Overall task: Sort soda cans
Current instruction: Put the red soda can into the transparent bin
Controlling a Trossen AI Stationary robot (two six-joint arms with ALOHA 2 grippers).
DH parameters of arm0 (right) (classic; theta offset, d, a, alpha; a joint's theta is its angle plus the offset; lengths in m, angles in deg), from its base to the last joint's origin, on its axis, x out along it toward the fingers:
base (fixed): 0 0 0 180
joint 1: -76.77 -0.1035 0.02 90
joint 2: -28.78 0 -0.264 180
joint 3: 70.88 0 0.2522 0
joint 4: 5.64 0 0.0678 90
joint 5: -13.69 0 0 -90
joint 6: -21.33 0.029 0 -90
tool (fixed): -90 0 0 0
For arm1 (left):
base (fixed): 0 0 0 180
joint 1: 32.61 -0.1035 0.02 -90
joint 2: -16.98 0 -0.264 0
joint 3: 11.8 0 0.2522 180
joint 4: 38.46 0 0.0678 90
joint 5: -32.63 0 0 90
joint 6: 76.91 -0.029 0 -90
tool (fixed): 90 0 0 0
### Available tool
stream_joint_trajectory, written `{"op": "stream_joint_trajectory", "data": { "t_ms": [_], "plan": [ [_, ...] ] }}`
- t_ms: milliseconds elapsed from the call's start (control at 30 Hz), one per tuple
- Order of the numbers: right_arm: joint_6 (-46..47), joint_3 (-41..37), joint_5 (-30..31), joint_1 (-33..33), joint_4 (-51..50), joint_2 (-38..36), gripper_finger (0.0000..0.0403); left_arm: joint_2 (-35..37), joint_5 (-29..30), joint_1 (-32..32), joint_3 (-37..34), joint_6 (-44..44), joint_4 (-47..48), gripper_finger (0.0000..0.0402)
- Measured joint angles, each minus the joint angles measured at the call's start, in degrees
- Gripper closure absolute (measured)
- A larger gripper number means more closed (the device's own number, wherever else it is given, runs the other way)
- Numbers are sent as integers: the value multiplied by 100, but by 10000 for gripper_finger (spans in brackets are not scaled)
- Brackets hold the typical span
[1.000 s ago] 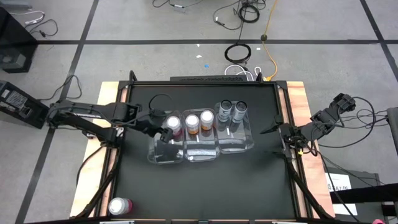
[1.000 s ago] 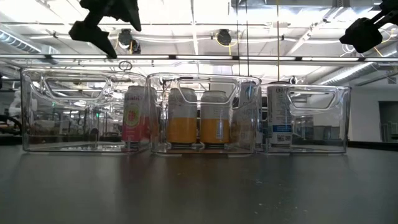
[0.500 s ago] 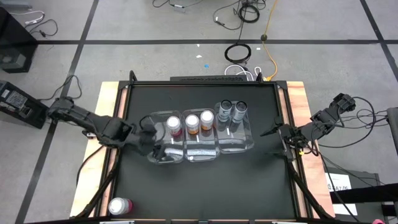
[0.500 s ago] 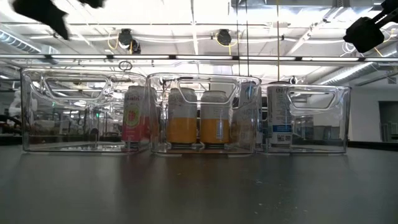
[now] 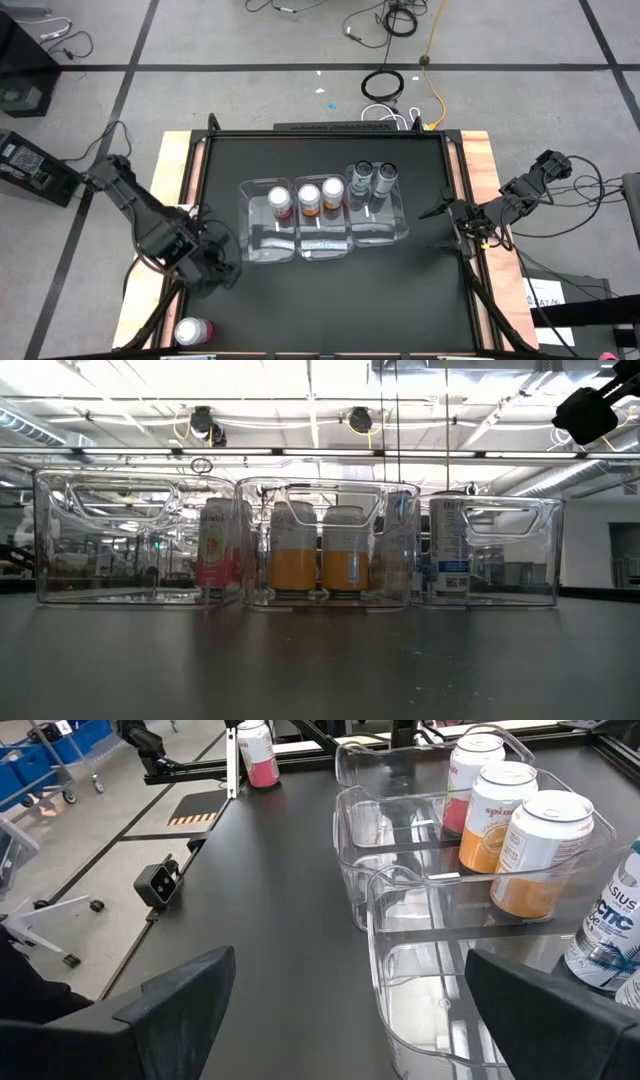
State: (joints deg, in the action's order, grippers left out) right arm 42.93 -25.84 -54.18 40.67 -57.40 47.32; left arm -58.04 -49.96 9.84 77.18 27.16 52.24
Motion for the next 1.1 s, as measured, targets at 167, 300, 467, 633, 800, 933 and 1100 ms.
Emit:
{"op": "stream_joint_trajectory", "data": {
  "t_ms": [167, 300, 467, 633, 800, 933, 1100],
  "plan": [
    [0, -1, 2, 1, -2, 1, 14, -218, -138, 206, 0, -131, -22, 18],
    [2, -1, 2, -1, -2, 1, 14, -272, -247, 358, 0, -139, -315, 18],
    [53, -1, 2, -2, -8, 1, 14, -267, -118, 382, 0, -145, -343, 17],
    [83, 0, 19, -1, -10, 1, 14, -267, 48, 386, 0, -486, -459, 17],
    [112, -2, 35, -2, -11, -1, 14, -267, 155, 382, -2, -546, -353, 17],
    [169, -1, 35, -1, -36, 1, 14, -267, 153, 382, -2, -546, -351, 9],
    [173, 1, 34, 1, -55, 1, 14, -265, 340, 384, -7, -1028, -514, 6]
  ]
}}
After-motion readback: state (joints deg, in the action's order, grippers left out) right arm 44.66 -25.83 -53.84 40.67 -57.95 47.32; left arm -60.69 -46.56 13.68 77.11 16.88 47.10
